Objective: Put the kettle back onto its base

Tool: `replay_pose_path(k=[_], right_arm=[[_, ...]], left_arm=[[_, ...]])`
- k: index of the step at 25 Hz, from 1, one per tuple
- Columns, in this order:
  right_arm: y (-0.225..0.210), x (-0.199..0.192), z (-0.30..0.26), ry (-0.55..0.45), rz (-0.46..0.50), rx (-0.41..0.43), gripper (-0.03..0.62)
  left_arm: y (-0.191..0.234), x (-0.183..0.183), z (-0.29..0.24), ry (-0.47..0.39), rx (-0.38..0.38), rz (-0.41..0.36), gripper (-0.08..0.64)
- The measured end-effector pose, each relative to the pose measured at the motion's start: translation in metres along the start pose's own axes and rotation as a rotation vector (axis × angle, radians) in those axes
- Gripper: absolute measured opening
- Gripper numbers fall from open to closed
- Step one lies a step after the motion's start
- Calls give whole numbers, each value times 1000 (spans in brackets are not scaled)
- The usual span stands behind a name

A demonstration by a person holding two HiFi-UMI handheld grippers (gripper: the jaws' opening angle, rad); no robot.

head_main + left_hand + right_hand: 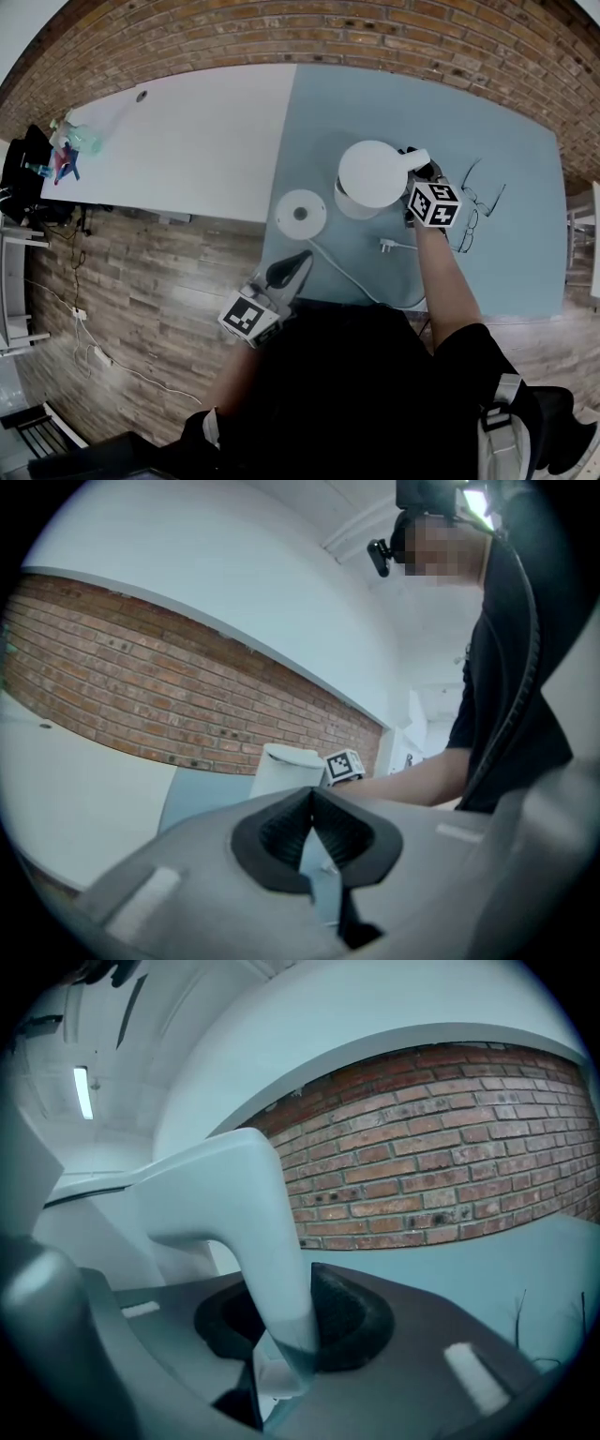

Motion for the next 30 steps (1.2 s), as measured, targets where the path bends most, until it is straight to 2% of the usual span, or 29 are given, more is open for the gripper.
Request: replay_pose_path(k=[12,22,30], right_arm=[[56,59,13,-66,-30,46,104],[98,70,9,-90,-36,96,104],[124,67,-5,-100,-36,115,106]], left_arm=[[16,20,28,-55,9,-7,3],[24,32,41,-66,26,-2,3],[38,26,61,-58,32,-3,3]])
Point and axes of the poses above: the fingertips, and each gripper's own axes: z backward along the fingers, y to its left, x out of its top, the point moved 1 cm from there along z, backward along the fingers, and after that the axes turned 14 degrees about z, right-handed, at the moved point
